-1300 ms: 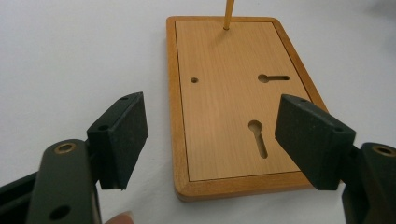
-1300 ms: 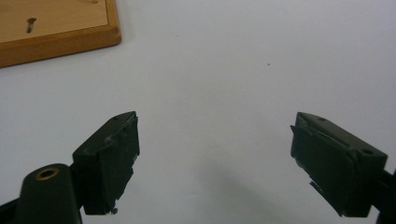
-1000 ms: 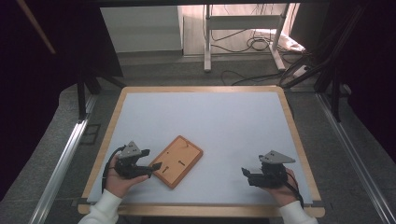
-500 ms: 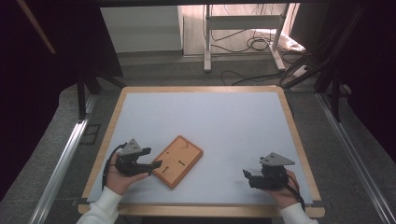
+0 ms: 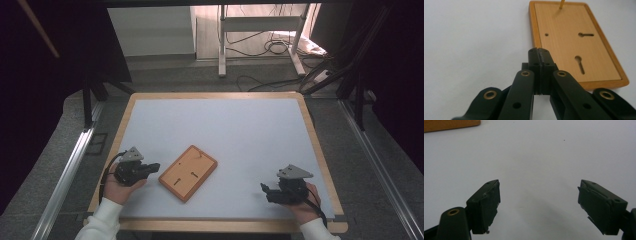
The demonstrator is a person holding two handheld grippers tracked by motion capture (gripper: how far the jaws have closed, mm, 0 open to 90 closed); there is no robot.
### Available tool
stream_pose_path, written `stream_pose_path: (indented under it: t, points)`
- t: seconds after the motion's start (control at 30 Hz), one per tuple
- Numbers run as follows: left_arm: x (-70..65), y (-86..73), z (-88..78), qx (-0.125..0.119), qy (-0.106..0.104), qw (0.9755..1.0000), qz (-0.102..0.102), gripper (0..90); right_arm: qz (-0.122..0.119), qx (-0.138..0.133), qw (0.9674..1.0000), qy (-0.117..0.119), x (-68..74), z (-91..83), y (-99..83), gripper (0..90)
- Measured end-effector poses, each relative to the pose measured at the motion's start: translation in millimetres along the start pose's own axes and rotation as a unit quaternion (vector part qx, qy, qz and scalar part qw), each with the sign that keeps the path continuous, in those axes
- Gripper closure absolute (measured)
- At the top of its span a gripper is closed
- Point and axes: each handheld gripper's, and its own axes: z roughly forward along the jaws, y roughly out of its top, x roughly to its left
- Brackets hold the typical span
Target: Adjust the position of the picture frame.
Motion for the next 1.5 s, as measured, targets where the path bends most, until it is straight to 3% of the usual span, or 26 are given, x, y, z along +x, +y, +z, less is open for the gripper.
stream_pose_path:
  t: [0.4, 0.63, 1.1, 1.5]
  points:
    - [5.2, -7.4, 14.0, 0.046, -0.008, 0.9989, 0.003, 90.0, -0.006, 0.006, 0.9999, -0.004, 0.1, 1.7, -0.8, 18.3]
    - [3.4, -8.0, 17.1, 0.054, -0.015, 0.9983, 0.011, 90.0, -0.005, 0.006, 0.9999, -0.007, -0.2, 1.3, -0.9, 18.3]
    - [0.8, -8.3, 18.4, 0.060, -0.008, 0.9980, 0.017, 90.0, 0.000, 0.001, 0.9999, -0.011, -1.0, 1.0, -0.6, 18.3]
    - [-5.1, -7.8, 20.5, 0.063, -0.024, 0.9975, 0.022, 90.0, -0.001, 0.001, 0.9999, -0.011, -1.0, 1.5, -0.2, 18.3]
